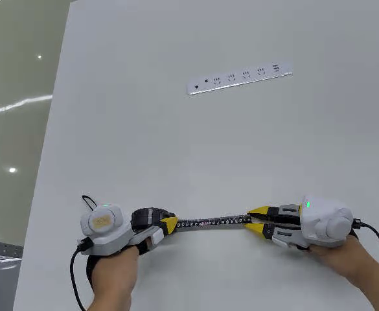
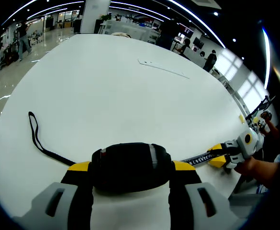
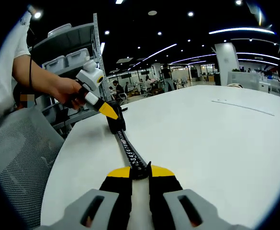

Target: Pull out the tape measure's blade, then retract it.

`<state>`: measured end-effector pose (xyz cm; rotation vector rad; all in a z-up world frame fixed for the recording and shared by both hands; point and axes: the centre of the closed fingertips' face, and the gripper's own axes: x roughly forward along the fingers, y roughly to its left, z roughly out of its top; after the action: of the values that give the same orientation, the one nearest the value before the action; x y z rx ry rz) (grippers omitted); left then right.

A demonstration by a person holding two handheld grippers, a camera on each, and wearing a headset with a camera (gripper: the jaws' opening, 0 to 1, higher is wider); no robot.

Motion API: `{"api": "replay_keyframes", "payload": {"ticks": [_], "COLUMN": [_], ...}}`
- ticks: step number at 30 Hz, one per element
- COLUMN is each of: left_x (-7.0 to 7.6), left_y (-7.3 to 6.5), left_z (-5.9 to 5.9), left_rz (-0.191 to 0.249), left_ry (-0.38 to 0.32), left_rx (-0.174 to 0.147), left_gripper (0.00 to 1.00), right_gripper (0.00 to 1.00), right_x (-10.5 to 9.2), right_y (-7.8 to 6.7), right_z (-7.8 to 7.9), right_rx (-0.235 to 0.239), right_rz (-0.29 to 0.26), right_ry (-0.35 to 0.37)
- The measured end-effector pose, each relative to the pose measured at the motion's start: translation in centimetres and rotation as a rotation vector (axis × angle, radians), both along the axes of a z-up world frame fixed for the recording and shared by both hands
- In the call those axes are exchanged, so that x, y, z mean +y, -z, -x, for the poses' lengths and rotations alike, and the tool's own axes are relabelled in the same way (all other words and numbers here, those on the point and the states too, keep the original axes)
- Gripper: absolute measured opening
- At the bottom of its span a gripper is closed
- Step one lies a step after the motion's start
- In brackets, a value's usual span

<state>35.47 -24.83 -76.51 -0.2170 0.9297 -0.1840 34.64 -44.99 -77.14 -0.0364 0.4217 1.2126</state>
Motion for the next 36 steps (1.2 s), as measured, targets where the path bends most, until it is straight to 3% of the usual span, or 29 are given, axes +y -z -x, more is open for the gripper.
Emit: {"api": "replay_keyframes", "payload": {"ticks": [6,11,21,25,36], "left_x": [-0.1,0.0,0.0,0.0,0.0], "left_y": [-0.1,0.1,0.0,0.0,0.0], "left_z": [0.0,0.0,0.0,0.0,0.0], "left_rz": [0.000,0.000,0.000,0.001,0.003], "left_ry": [0.001,0.005,0.001,0.000,-0.001], "left_rx": [0.001,0.008,0.004,0.003,0.004], "left_gripper": [0.60,0.60,0.60,0.60,0.60], "right_gripper": [0.11,0.11,0.11,0.11,0.12], "right_x": [0.3,0.6,1.3,1.9,3.8], "right_y": [0.1,-0.2,0.0,0.2,-0.1], "right_z": [-0.1,-0.3,-0.4,-0.4,-0.2], "right_rx": [0.009,0.033,0.036,0.058,0.054], "right_rz": [0.004,-0.022,-0.014,-0.012,-0.022], "right_ry": [-0.009,-0.007,-0.017,-0.023,-0.046]}}
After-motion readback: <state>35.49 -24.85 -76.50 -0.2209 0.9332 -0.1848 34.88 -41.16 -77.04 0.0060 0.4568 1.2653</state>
